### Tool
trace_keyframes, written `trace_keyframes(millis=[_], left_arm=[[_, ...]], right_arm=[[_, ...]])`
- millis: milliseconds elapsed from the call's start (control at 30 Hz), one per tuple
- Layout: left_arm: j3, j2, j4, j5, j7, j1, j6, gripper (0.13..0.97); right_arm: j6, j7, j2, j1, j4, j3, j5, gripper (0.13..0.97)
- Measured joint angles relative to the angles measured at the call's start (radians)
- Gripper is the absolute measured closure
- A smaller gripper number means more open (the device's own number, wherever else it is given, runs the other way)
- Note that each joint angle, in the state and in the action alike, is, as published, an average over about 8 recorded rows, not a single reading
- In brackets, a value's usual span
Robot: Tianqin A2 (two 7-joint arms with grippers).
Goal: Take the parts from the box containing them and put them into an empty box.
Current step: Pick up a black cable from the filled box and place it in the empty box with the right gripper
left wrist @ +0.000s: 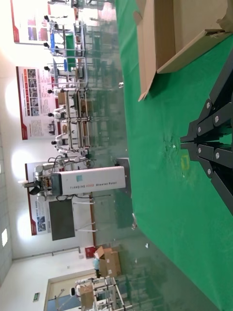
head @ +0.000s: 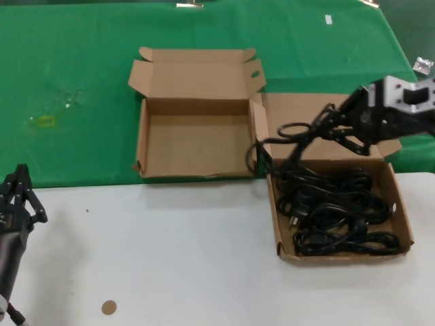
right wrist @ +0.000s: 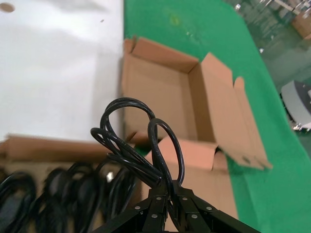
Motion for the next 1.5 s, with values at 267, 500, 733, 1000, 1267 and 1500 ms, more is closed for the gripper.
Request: trace_keyframes(millis=[267, 500, 733, 1000, 1267, 1500], left_arm=[[0.000, 0.000, 0.000, 0.000, 0.000, 0.000, 0.000, 0.945], [0.000, 0.000, 0.000, 0.000, 0.000, 0.000, 0.000, 0.945], [0.000, 0.000, 0.000, 0.000, 0.000, 0.000, 0.000, 0.945], [0.000, 0.000, 0.000, 0.000, 0.000, 0.000, 0.000, 0.945], [0.000, 0.000, 0.000, 0.000, 0.000, 0.000, 0.000, 0.945], [0.000, 0.000, 0.000, 0.000, 0.000, 0.000, 0.000, 0.945]], right_arm=[[0.059, -0.042, -0.115, 0.057, -0.113, -0.023, -0.004, 0.937], [0.104, -0.084, -0.202, 0.092, -0.205, -0.038, 0.002, 0.937], [0.147, -0.134, -0.275, 0.108, -0.286, -0.048, 0.012, 0.937], [0.203, -0.209, -0.358, 0.126, -0.395, -0.054, 0.024, 0.937], [0.254, -0.308, -0.447, 0.154, -0.528, -0.054, 0.041, 0.937], [0.289, -0.409, -0.520, 0.200, -0.675, -0.039, 0.063, 0.937]])
